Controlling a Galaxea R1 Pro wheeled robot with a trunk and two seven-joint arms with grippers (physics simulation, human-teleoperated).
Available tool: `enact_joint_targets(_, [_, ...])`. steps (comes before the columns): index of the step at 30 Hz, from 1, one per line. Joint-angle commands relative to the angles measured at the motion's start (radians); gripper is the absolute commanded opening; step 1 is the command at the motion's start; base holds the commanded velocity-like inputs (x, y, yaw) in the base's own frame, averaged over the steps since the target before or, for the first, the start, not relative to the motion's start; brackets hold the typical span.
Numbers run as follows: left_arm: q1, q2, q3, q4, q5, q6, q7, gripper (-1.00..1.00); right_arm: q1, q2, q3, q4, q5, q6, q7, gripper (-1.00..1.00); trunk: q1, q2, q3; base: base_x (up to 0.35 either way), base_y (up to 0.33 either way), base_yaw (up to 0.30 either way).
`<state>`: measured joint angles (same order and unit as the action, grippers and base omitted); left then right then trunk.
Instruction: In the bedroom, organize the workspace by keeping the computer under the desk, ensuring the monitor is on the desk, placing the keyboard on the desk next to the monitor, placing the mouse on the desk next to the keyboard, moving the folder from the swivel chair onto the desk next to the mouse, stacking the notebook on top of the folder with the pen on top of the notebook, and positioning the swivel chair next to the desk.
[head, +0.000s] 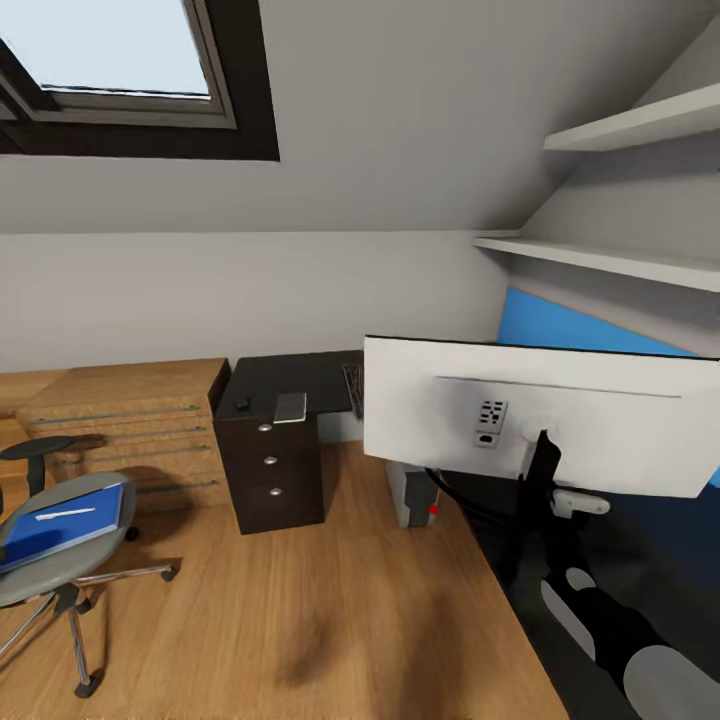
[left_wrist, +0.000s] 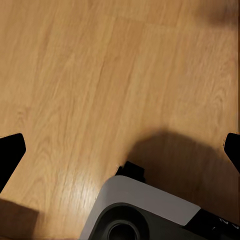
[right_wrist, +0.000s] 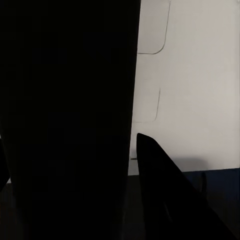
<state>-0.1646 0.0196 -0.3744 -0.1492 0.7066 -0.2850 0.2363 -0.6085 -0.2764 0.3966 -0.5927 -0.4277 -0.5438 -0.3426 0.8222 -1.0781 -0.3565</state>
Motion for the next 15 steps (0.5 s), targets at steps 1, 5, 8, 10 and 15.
enact_joint_targets(1, [-0.001,0.0,-0.008,-0.001,0.005,-0.002,0.006,1.0,-0.002,-0.001,0.005,-0.002,0.001,-0.006,-0.007,-1.0,0.0,-0.001,-0.001,-0.141,-0.186,0.0])
enact_joint_targets(5, [0.0,0.0,-0.008,-0.001,0.005,-0.002,0.005,1.0,-0.002,-0.001,0.005,-0.001,0.001,-0.005,-0.003,-1.0,0.0,-0.001,-0.001,-0.056,-0.143,0.0])
enact_joint_targets(8, [0.0,0.0,-0.008,-0.001,0.005,-0.002,0.005,1.0,-0.002,-0.001,0.005,-0.001,0.001,-0.005,0.002,-1.0,0.0,-0.001,-0.001,-0.004,-0.033,0.0])
enact_joint_targets(10, [0.0,0.0,-0.008,-0.001,0.005,-0.002,0.005,1.0,-0.002,-0.001,0.005,-0.001,0.001,-0.005,0.01,-1.0,0.0,-0.001,-0.001,-0.001,-0.011,0.0])
enact_joint_targets(15, [0.0,0.0,-0.009,-0.001,0.005,-0.002,0.005,1.0,-0.002,-0.003,0.004,0.0,0.001,-0.005,0.031,-1.0,0.0,-0.001,-0.001,0.0,-0.003,0.0])
